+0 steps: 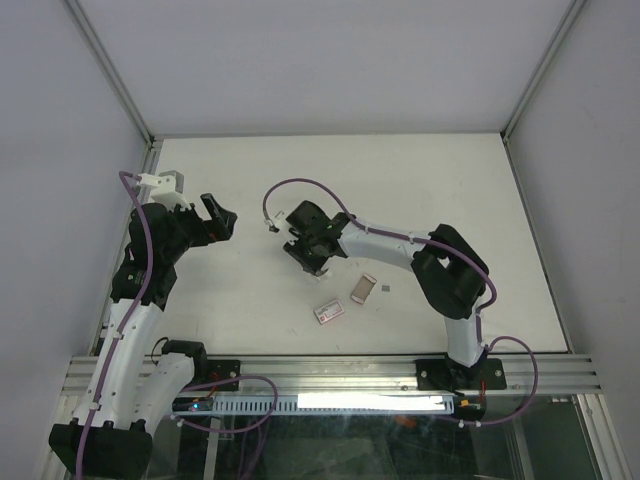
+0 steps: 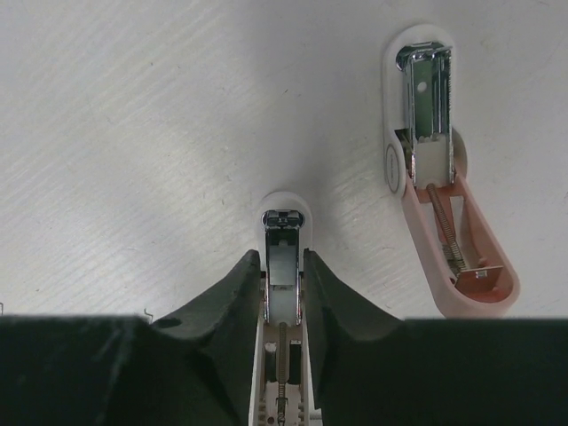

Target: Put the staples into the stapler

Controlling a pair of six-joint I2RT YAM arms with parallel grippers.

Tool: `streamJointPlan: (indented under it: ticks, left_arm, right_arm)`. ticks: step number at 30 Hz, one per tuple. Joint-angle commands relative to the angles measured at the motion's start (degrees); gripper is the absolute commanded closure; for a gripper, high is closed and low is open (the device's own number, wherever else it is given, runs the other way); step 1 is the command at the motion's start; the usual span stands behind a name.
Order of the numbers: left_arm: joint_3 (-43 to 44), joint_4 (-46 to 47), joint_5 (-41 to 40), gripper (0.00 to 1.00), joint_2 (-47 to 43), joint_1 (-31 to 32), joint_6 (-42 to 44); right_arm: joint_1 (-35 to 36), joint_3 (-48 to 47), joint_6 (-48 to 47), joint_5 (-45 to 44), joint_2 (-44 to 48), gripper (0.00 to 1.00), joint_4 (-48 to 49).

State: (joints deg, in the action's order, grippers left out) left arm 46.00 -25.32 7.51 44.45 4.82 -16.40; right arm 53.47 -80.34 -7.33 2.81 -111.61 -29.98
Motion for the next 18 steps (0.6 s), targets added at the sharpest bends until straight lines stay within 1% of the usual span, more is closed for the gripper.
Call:
streamJointPlan:
  ticks: [1,4,7,15,18]
  left_arm:
    - [0.08,1.76,-0.22,0.01,-1.04,-0.02,1.29]
    - [0.11,1.72,-0.07,0.01,-0.99,0.00,1.29]
    - [0.11,1.72,-0.04,0.01,-0.97,-0.04,1.35]
    - [0.03,1.77,0.05,0.01,-0.95,-0.02,1.33]
    - [0.08,1.77,-0.27,0.01,-1.12,-0.05,1.29]
  right_arm:
    - [0.23,-2.77,0.89,0.76,1.37,0.68,0.77]
    - [0.14,-3.35,1.51,0.66,1.72,0.62,1.31]
    - [-0.14,-3.53,2.61,0.62,2.32,0.59,1.78]
    - [-1.72,-1.33,8.93,-0.01,6.59,0.63,3.34]
    - [-2.50,0.72,11.77,-1.46,10.45,0.63,3.95]
